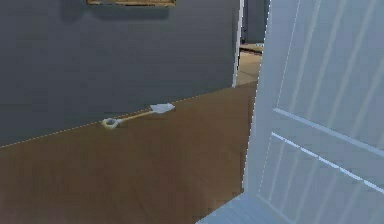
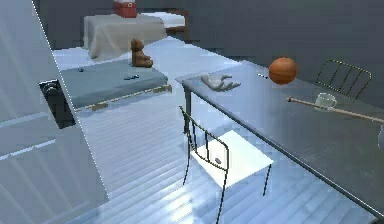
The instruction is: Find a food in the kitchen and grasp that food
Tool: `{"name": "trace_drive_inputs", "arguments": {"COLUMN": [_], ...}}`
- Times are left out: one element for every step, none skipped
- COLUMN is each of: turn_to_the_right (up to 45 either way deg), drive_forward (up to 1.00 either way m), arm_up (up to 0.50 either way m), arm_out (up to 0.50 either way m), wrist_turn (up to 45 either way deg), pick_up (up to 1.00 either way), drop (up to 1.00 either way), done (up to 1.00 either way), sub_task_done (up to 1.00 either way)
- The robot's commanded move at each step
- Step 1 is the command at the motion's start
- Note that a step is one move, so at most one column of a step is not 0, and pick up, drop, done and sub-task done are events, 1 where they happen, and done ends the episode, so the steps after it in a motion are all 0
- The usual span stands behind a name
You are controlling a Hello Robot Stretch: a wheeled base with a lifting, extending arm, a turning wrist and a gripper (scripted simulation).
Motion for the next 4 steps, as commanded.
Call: {"name": "trace_drive_inputs", "arguments": {"turn_to_the_right": [3.0,0.0,0.0,-12.0], "drive_forward": [0.0,1.0,0.2,0.0], "arm_up": [0.0,0.0,0.0,0.0], "arm_out": [0.0,0.0,0.0,0.0], "wrist_turn": [0.0,0.0,0.0,0.0], "pick_up": [0.0,0.0,0.0,0.0], "drop": [0.0,0.0,0.0,0.0], "done": [0.0,0.0,0.0,0.0], "sub_task_done": [0.0,0.0,0.0,0.0]}}
